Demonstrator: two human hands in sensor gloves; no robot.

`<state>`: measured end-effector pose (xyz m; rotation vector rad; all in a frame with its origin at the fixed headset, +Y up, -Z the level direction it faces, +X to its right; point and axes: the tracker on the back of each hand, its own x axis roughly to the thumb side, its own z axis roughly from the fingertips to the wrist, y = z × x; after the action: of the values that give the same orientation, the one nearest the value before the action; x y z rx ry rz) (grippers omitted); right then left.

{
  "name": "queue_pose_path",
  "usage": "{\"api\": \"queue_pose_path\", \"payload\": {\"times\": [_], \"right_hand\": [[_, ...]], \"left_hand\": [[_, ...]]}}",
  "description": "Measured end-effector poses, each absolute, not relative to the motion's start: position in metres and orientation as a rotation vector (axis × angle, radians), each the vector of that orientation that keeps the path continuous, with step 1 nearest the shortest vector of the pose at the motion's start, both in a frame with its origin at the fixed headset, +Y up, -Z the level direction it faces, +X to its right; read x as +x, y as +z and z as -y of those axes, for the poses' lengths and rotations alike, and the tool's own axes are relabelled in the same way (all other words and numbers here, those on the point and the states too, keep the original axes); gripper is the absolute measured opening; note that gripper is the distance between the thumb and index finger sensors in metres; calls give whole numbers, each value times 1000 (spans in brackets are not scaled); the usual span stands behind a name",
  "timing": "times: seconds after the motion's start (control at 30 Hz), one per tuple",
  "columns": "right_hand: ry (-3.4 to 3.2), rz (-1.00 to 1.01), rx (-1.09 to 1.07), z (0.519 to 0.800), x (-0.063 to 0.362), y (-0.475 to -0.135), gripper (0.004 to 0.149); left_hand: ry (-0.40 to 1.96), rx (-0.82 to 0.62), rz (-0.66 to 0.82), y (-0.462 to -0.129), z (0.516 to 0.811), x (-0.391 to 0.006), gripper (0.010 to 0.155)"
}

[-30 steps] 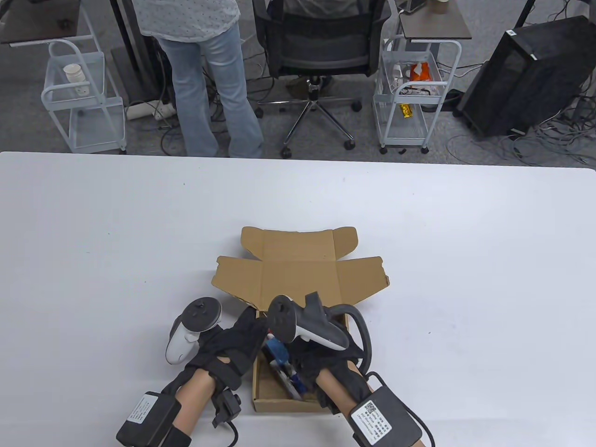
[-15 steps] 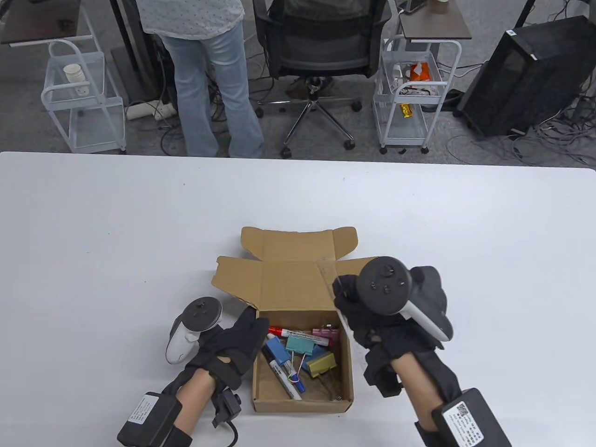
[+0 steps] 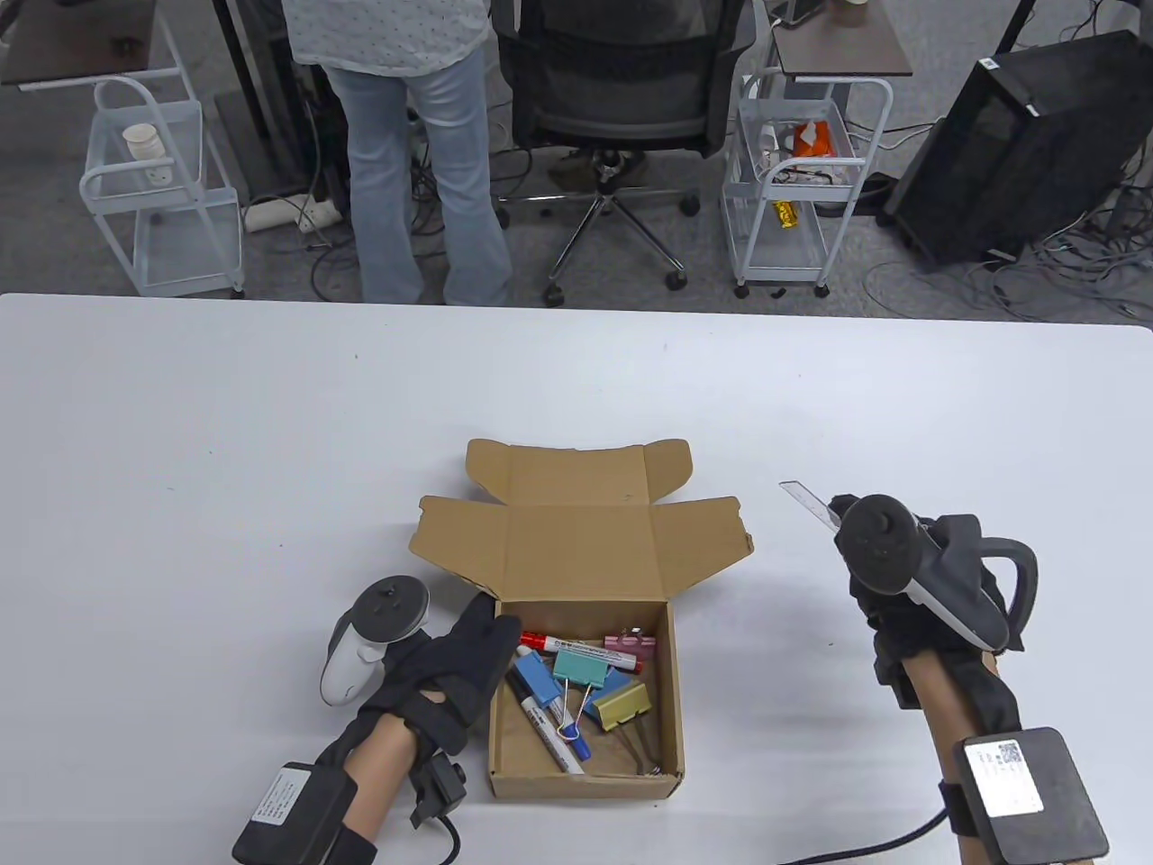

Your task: Open four flaps of mailer box and unpack office supplies

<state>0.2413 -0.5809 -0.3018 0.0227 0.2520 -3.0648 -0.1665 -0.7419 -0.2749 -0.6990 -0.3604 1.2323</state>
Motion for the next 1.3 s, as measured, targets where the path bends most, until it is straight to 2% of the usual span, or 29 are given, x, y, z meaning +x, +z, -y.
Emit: {"api": "queue_pose_path", "payload": {"times": [0.2, 0.5, 0.97, 1.13, 1.3], "right_hand": [[-2913, -244, 49, 632, 251, -329, 37], [-2816, -157, 33, 681, 249, -360, 36], [-2713, -126, 8, 720, 240, -384, 36], [-2735, -133, -10, 722, 241, -382, 37], [-2822, -27, -68, 722, 248, -378, 42]], "left_hand": [[1240, -696, 359, -274, 743, -167, 77], [1241, -694, 357, -274, 743, -167, 77], [1242, -693, 354, -273, 743, -168, 77], [1240, -691, 351, -273, 742, -168, 77], [1244, -692, 353, -273, 743, -168, 77]]}}
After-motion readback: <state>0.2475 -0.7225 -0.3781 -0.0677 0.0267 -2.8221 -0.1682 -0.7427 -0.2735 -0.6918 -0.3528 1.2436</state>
